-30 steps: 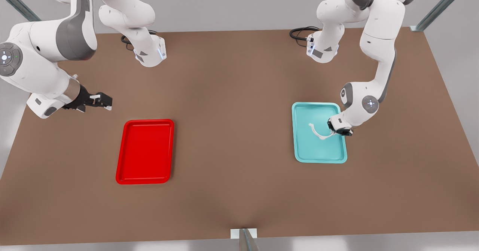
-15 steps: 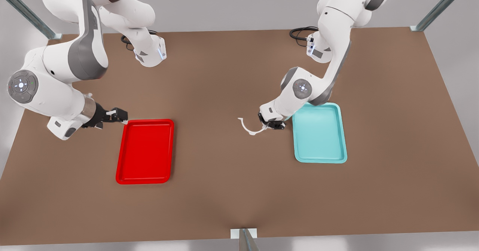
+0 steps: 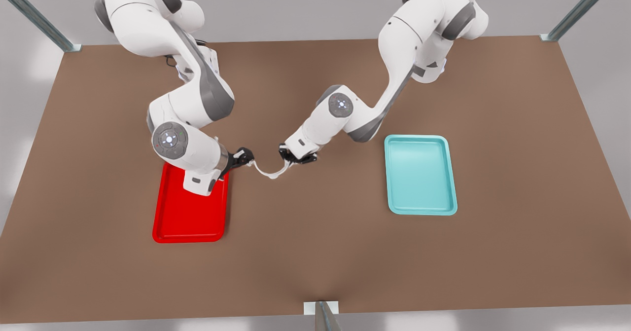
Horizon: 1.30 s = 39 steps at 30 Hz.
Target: Take the drainage pipe clamp from the left arm, pass it to the right arm, and place it in the plate on the right side
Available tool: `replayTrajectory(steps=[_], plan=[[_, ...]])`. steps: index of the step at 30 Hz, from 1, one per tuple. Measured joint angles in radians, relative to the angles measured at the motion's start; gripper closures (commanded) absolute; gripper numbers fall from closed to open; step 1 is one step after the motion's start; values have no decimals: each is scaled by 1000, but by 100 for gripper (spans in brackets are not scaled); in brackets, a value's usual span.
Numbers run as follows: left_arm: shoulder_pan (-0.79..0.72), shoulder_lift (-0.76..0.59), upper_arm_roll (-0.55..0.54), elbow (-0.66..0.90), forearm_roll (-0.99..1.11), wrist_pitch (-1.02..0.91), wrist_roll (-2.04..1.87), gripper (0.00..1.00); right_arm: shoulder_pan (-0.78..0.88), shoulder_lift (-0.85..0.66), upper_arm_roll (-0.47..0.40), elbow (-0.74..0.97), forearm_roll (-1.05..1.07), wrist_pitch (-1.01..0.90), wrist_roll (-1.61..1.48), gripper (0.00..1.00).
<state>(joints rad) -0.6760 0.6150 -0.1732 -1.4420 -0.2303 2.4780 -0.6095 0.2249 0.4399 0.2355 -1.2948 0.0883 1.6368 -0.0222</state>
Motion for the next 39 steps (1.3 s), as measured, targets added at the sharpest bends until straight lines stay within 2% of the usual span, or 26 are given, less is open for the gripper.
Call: replayTrajectory(steps=[6, 26, 28, 29, 31, 34, 35, 36, 37, 39], plan=[[-4, 3, 0, 1, -1, 16, -126, 79, 3, 8, 38, -44, 5, 27, 9, 0], [-10, 4, 1, 2, -2, 25, -344, 79, 14, 100, 49, -74, 13, 81, 20, 2], [-10, 4, 2, 5, -2, 25, -355, 79, 19, 110, 49, -74, 11, 90, 20, 8], [-10, 4, 1, 5, -2, 25, -360, 79, 25, 114, 49, -80, 9, 95, 20, 16], [-10, 4, 2, 6, -1, 25, -370, 79, 31, 117, 49, -89, 5, 102, 19, 51], [-9, 5, 1, 7, 0, 25, -384, 79, 32, 118, 48, -92, 14, 110, 14, 75], [-9, 5, 2, 8, 0, 25, -388, 79, 31, 118, 48, -92, 17, 112, 12, 79], [-9, 5, 2, 8, 2, 25, -392, 31, 31, 118, 48, -92, 19, 113, 11, 79], [-9, 5, 1, 7, 21, 25, -395, 0, 31, 118, 48, -92, 20, 115, 9, 79], [-10, 7, 0, 8, 55, 27, -398, 0, 30, 118, 48, -92, 20, 117, 7, 79]])
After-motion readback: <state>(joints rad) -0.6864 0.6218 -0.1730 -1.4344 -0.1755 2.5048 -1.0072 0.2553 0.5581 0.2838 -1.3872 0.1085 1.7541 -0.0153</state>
